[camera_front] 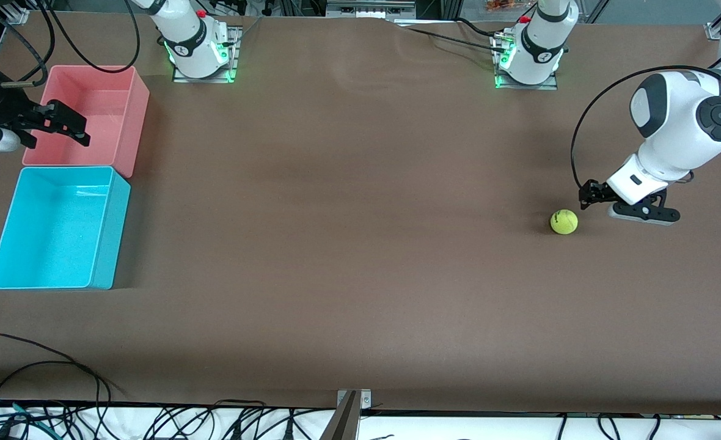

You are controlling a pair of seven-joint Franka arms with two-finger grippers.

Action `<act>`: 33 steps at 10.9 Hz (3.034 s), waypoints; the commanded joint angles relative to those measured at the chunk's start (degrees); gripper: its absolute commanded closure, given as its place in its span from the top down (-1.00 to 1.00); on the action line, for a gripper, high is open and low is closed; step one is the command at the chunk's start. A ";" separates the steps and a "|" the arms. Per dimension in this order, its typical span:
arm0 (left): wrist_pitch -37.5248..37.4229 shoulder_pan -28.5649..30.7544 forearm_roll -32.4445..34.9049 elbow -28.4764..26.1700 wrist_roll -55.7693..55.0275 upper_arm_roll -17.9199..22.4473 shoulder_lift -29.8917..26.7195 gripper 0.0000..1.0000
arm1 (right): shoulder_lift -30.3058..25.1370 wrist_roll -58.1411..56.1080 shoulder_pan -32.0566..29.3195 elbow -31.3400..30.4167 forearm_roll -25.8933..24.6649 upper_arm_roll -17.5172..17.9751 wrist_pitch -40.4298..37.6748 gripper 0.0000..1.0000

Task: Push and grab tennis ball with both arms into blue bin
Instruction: 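Move the left gripper down behind the tennis ball, then push the tennis ball with the left gripper toward the blue bin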

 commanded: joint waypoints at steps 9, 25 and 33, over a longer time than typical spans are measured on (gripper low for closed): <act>4.06 2.23 0.08 -2.05 55.98 2.14 4.23 -0.68 | 0.23 0.50 0.31 1.93 0.49 0.15 -1.08 1.00; 14.87 4.78 -3.17 -0.82 80.28 2.14 16.80 -0.83 | 0.15 0.42 0.66 1.93 0.49 0.50 -1.17 1.00; 17.51 2.68 -7.73 -0.73 79.32 1.70 20.23 -0.83 | 0.06 0.42 0.66 2.02 0.49 1.03 -1.17 1.00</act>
